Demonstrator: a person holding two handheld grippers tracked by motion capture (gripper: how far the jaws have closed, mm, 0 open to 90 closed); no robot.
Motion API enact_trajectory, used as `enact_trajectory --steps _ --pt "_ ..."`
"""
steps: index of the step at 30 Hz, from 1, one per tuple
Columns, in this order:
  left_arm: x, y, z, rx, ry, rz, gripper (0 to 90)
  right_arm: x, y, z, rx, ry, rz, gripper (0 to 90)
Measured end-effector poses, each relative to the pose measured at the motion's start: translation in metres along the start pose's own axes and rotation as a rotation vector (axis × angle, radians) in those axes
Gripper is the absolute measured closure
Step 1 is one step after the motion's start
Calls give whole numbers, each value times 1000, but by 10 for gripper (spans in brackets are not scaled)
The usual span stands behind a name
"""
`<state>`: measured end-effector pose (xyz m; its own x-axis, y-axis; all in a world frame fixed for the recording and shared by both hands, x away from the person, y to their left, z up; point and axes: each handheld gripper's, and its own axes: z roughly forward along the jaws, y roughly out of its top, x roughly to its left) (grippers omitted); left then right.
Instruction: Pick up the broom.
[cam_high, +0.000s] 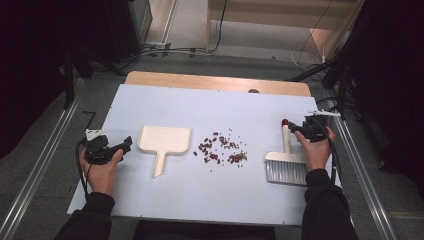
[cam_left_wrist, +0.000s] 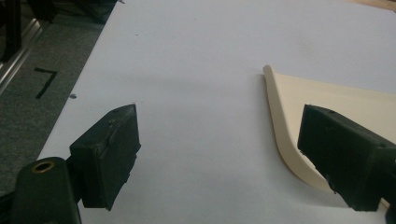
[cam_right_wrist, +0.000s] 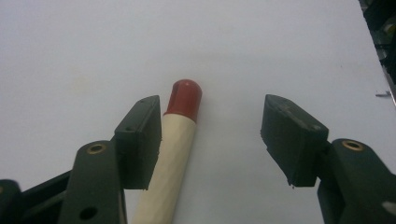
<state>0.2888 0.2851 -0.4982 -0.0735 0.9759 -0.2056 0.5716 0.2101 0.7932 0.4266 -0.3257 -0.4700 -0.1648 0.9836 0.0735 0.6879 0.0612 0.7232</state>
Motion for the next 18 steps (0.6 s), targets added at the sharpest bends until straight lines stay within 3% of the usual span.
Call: enact_trajectory --steps 18 --pt "1 0 1 3 -1 0 139 -2 24 32 91 65 40 471"
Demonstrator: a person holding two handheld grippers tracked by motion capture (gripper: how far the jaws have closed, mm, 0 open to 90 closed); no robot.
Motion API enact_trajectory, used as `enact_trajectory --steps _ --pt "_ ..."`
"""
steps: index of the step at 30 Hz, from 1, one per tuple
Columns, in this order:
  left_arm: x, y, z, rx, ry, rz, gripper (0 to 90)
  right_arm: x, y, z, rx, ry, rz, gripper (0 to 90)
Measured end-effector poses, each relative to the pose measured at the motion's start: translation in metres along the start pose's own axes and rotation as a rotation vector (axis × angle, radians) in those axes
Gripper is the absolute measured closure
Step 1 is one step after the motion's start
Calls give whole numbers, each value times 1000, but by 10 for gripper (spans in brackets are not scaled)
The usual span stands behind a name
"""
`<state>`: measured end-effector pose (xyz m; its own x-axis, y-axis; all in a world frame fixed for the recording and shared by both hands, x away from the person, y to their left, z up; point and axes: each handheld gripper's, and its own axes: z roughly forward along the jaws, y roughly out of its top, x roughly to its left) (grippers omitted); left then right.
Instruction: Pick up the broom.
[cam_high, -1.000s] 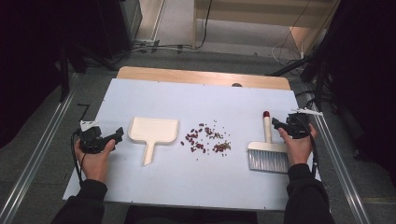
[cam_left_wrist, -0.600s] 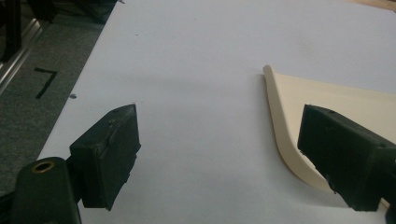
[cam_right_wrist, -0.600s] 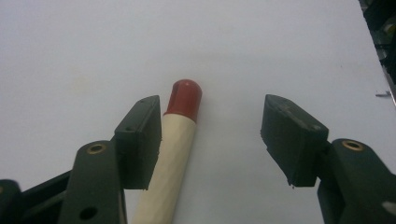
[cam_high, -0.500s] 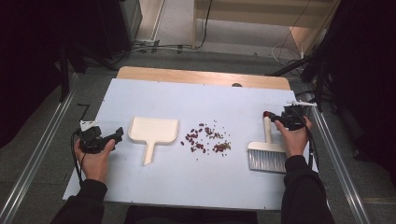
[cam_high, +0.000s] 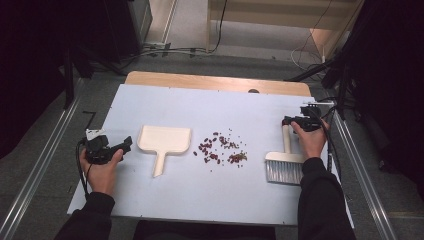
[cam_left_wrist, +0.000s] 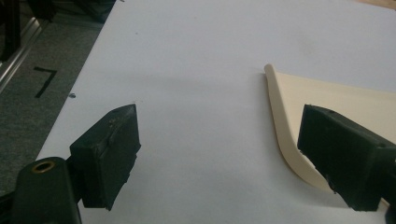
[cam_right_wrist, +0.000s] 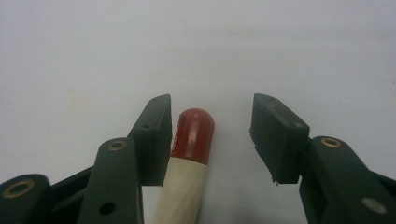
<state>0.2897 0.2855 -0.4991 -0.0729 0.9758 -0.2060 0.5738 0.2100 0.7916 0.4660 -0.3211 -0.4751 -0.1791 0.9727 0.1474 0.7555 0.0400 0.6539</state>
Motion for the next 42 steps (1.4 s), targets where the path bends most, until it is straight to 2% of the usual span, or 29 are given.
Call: enact_trajectory --steps 7,19,25,35,42 --pt "0 0 0 2 0 -1 139 2 2 8 31 27 2 527" --pt "0 0 1 6 -2 2 140 -2 3 14 76 70 51 602" --pt "0 0 1 6 -2 1 140 -4 2 18 90 84 60 632" --pt "0 -1 1 7 -2 1 142 -5 2 18 89 98 78 656" --pt "0 -1 1 4 -3 0 144 -4 4 11 59 112 74 663"
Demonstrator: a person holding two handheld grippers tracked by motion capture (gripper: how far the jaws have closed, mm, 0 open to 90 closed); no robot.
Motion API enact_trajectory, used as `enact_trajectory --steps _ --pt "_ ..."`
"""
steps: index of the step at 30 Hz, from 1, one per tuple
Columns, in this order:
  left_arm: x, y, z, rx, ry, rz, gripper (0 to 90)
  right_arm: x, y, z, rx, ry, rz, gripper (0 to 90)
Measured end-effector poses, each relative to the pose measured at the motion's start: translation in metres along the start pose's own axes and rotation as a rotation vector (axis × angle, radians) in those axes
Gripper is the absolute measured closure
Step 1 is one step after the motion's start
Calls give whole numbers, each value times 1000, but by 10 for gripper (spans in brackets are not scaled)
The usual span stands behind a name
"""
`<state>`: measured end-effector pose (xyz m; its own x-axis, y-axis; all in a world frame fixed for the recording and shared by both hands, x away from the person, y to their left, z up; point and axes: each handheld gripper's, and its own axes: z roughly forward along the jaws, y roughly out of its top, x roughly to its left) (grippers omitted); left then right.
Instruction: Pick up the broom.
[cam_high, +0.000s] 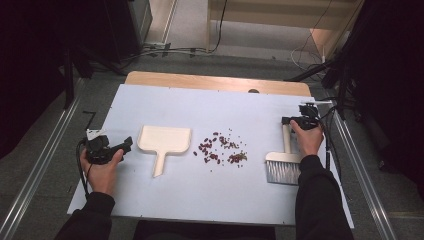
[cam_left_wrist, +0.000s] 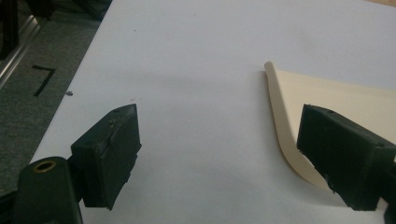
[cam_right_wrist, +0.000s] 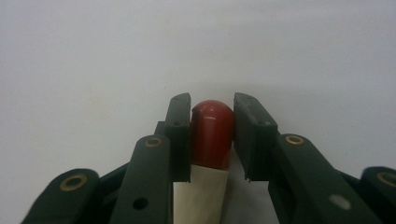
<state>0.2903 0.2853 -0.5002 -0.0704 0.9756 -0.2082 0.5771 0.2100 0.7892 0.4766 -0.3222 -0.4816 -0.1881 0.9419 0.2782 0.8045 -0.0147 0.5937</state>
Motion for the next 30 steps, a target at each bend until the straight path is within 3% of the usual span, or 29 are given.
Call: enact_trajectory --steps 17,24,30 --pt "-10 1 -7 -24 -33 0 149 20 0 -45 -143 65 -47 674" --pt "-24 3 -12 -44 -84 6 152 24 -5 -64 -223 97 -60 675" --pt "-39 3 -15 -46 -121 23 152 28 -7 -79 -261 111 -77 676"
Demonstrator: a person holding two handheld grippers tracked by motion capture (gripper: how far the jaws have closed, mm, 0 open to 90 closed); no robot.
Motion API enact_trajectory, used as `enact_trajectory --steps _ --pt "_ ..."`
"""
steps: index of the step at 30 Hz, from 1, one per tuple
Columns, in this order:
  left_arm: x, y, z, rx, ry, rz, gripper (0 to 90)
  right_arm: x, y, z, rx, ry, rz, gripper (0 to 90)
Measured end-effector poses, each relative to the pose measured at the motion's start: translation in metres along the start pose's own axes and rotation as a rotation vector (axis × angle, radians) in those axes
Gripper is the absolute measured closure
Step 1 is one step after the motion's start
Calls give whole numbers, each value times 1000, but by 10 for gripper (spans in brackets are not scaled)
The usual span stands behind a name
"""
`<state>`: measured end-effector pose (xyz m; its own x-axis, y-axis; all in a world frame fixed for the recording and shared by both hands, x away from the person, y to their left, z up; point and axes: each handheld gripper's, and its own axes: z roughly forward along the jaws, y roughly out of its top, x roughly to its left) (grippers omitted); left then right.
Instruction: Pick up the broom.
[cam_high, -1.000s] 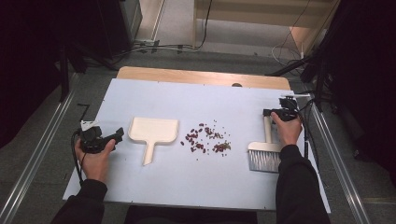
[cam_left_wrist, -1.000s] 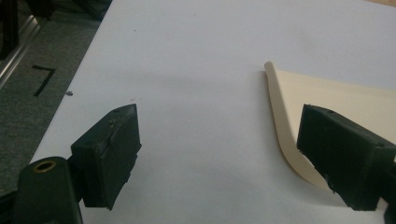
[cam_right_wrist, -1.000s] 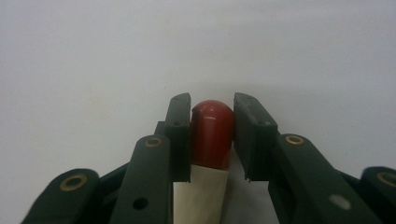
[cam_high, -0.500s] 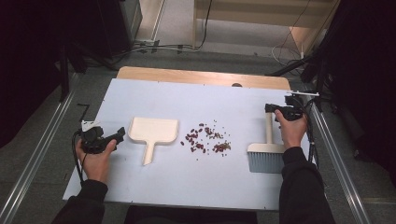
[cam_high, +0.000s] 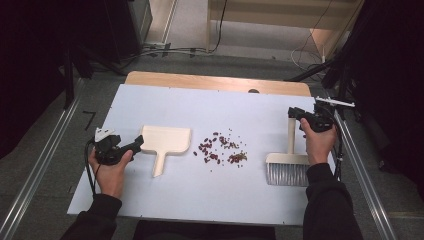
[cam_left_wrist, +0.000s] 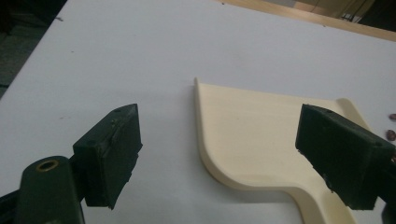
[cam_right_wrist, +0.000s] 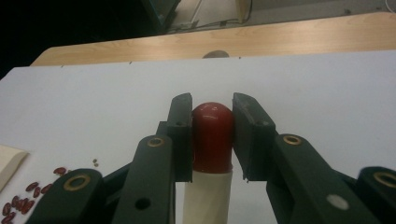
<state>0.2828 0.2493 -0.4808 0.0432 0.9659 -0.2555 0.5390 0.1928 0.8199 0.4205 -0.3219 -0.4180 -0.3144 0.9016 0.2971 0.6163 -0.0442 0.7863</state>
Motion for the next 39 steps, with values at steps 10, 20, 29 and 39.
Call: enact_trajectory --steps 10,20,29,39 --pt "-45 1 5 4 -114 52 153 5 0 -8 -23 20 -7 676" --pt "-105 6 24 27 -229 93 162 6 1 -14 -36 26 -12 677" --pt "-136 14 41 43 -277 125 165 5 1 -15 -39 34 -8 677" --pt "-164 13 59 76 -315 155 172 6 0 -17 -48 37 -12 677"
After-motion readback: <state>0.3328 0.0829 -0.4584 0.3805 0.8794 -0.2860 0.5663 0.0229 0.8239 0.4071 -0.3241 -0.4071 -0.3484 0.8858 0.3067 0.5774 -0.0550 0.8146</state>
